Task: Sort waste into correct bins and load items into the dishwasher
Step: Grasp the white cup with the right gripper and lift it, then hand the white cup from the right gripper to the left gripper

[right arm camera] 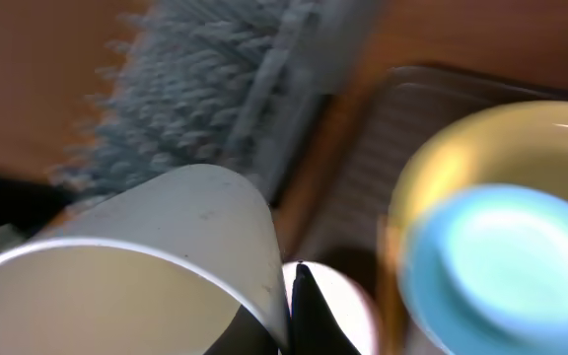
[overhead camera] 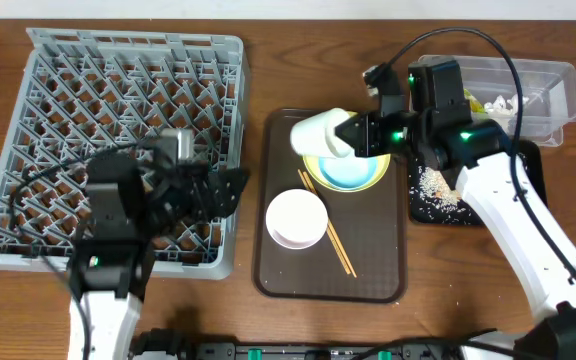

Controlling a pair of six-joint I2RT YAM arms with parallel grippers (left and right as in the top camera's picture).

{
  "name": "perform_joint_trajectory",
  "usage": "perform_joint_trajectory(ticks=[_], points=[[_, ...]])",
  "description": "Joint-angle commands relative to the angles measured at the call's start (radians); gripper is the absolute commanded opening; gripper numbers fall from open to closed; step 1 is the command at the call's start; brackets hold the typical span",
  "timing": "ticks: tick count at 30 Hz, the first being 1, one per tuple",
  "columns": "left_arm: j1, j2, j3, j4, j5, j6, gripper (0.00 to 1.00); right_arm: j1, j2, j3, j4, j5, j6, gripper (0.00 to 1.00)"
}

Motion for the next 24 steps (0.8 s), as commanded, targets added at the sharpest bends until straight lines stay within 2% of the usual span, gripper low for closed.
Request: perform_joint_trajectory(ticks=[1,5,11,17,24], points=[[-0.002,0.103,0.013,0.175,0.391,-0.066,0.93,-0.005,0.014,0.002,0.061,-0.314,0.008,0.01],[-0.009,0.224,0.013,0.432,0.585,-0.200,0.93,-0.005,0.016,0.002,0.133,-0.453,0.028,0.01],[-0.059,0.308,0.013,0.594,0.589,-0.297,0.93,0.000,0.016,0.002,0.213,-0.577,0.073,0.01],[-0.133,0.325,0.013,0.772,0.589,-0.381,0.93,0.000,0.016,0.002,0.212,-0.582,0.076,0.01],[-0.159,0.325,0.013,0.968,0.589,-0.497,0.91,0.001,0.016,0.002,0.212,-0.583,0.076,0.01]])
